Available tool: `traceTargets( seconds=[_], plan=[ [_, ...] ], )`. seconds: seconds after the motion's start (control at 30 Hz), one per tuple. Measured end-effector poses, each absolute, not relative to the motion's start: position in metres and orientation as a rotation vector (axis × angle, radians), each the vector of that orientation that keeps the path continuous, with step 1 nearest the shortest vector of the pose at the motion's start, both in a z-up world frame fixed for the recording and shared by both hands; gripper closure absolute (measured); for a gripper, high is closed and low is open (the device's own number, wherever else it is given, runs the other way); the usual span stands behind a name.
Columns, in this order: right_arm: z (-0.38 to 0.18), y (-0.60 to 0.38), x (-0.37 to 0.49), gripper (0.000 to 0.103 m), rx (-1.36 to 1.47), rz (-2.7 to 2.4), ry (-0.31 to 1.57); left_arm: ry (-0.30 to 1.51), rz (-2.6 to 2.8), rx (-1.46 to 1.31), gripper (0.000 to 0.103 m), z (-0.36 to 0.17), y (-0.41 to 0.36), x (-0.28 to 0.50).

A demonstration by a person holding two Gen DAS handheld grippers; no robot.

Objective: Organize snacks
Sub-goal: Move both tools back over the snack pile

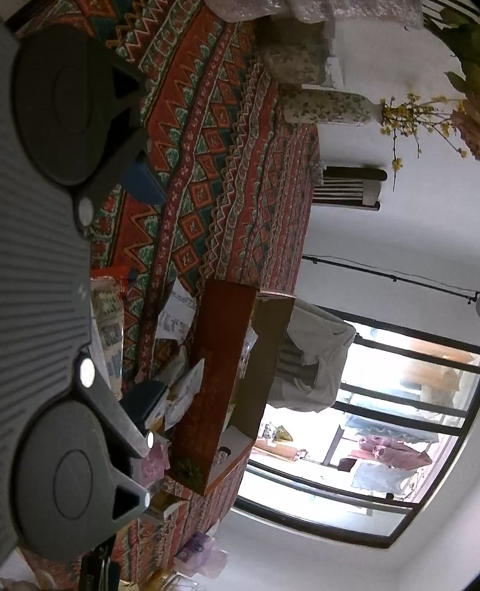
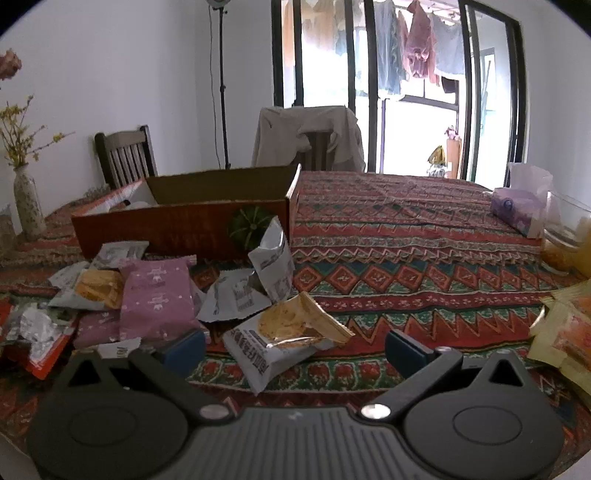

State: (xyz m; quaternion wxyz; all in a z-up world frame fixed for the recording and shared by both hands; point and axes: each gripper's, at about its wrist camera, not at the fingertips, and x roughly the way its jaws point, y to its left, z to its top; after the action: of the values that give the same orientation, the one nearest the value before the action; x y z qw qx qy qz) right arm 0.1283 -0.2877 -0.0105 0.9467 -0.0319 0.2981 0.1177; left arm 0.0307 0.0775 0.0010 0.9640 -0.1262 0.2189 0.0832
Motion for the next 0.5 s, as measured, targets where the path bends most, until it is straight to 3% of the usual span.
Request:
traceTargets(
  seconds=[0.3, 0.5],
  plan=[
    [-0.027, -0.276, 0.171, 0.000, -0.046, 0.184, 0.715, 0.448, 0.169, -0.253, 0.000, 0.000, 0.076, 0.029],
    [-0.034, -0.273, 0.168, 0.000, -0.073, 0.181, 0.682, 0.458, 0.177, -0.267, 0.000, -0.002, 0.079, 0.029]
  ],
)
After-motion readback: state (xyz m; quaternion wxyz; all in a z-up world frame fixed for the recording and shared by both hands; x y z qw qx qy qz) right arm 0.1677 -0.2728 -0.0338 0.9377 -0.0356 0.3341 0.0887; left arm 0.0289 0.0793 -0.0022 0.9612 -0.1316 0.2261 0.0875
